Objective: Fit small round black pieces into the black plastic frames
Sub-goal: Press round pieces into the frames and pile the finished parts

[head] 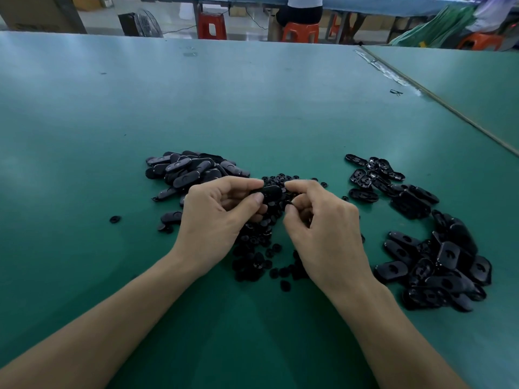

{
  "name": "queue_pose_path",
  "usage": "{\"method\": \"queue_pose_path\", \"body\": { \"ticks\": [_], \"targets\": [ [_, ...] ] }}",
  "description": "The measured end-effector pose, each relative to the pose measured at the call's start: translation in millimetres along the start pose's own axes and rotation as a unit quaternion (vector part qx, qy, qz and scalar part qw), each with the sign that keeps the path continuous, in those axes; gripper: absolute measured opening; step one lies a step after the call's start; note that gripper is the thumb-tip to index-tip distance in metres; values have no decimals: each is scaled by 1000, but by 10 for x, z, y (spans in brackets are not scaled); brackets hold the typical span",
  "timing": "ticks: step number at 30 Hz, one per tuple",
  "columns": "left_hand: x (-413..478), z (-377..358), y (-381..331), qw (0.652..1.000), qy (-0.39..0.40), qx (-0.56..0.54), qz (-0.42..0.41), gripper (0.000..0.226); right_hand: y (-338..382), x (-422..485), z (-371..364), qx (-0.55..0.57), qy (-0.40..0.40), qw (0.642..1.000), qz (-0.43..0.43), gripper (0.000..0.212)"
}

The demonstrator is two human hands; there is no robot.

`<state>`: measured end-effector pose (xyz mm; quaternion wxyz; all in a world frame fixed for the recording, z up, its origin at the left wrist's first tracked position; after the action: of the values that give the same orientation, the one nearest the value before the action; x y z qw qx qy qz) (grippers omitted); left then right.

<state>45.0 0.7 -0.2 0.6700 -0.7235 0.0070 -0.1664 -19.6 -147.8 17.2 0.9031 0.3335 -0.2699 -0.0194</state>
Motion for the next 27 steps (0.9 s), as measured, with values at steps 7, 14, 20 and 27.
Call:
{"method": "queue_pose_path", "body": {
  "ticks": [7, 14, 20, 27],
  "targets": [
    [-3, 3, -6, 1000, 5, 28, -7, 22, -38, -5, 67, -5, -49, 999, 10, 9],
    [-34, -4, -13, 996, 32, 82, -32, 24, 12, -27, 40, 54, -15, 998, 24, 15],
    [-51, -34, -38, 994, 44, 88, -40, 26, 20, -25, 14, 108, 7, 994, -22, 20],
    [-53, -46, -50, 994, 52, 89, -39, 23, 28, -35, -15, 124, 15, 992, -29, 17]
  ]
}}
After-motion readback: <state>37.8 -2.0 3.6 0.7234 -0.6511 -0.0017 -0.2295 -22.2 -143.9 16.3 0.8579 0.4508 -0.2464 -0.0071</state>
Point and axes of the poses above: each hand's wrist, its own x-axis towards the middle knuckle, its own z-axis out of the back of the hand, y = z × x, the point moved 2 cm from there along x, towards the middle knuckle, and after that the axes turned 1 degree about z, right-handed, at the moved point
